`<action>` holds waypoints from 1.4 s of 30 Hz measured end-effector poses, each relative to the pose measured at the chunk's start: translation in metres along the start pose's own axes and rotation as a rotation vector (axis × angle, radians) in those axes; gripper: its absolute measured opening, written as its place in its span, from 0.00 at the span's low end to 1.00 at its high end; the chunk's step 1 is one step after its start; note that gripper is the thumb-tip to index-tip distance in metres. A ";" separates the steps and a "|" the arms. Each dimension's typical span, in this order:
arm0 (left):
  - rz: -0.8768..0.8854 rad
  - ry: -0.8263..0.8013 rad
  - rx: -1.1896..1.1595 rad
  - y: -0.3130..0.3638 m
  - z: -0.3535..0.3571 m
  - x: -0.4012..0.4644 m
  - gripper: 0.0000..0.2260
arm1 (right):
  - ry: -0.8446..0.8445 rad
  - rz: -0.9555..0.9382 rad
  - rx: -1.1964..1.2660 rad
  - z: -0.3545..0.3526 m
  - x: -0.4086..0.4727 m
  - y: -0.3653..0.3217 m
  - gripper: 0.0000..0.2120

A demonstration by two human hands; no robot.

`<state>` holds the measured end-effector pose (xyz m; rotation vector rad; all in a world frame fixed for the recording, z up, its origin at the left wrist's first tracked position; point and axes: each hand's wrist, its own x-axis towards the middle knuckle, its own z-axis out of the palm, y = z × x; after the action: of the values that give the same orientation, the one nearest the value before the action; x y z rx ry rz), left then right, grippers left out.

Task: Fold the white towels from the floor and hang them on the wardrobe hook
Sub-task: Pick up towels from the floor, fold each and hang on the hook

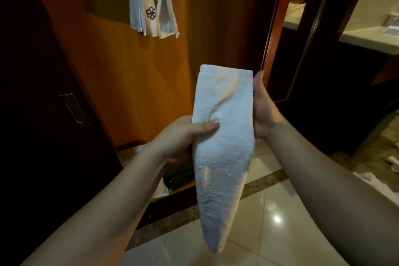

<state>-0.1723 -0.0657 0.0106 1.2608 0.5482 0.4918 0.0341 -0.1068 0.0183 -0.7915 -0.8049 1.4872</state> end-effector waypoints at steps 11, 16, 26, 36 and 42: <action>-0.039 0.294 -0.030 0.064 -0.030 0.012 0.26 | 0.086 0.289 -0.005 0.000 -0.005 0.103 0.32; -0.035 0.436 -0.037 0.085 -0.042 0.014 0.22 | -0.035 0.226 -0.168 0.005 -0.016 0.092 0.42; -0.049 0.531 -0.063 0.098 -0.045 0.023 0.12 | -0.220 0.267 -0.661 0.006 -0.020 0.056 0.38; -0.147 0.451 -0.177 0.092 -0.035 0.044 0.12 | -0.273 0.396 -0.642 0.003 -0.035 0.038 0.37; -0.110 0.281 -0.271 0.058 -0.046 0.055 0.22 | -0.229 0.250 -0.250 0.005 -0.034 0.022 0.28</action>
<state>-0.1616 0.0163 0.0512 0.9035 0.7562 0.6324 0.0205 -0.1424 0.0032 -0.9452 -1.1121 1.7424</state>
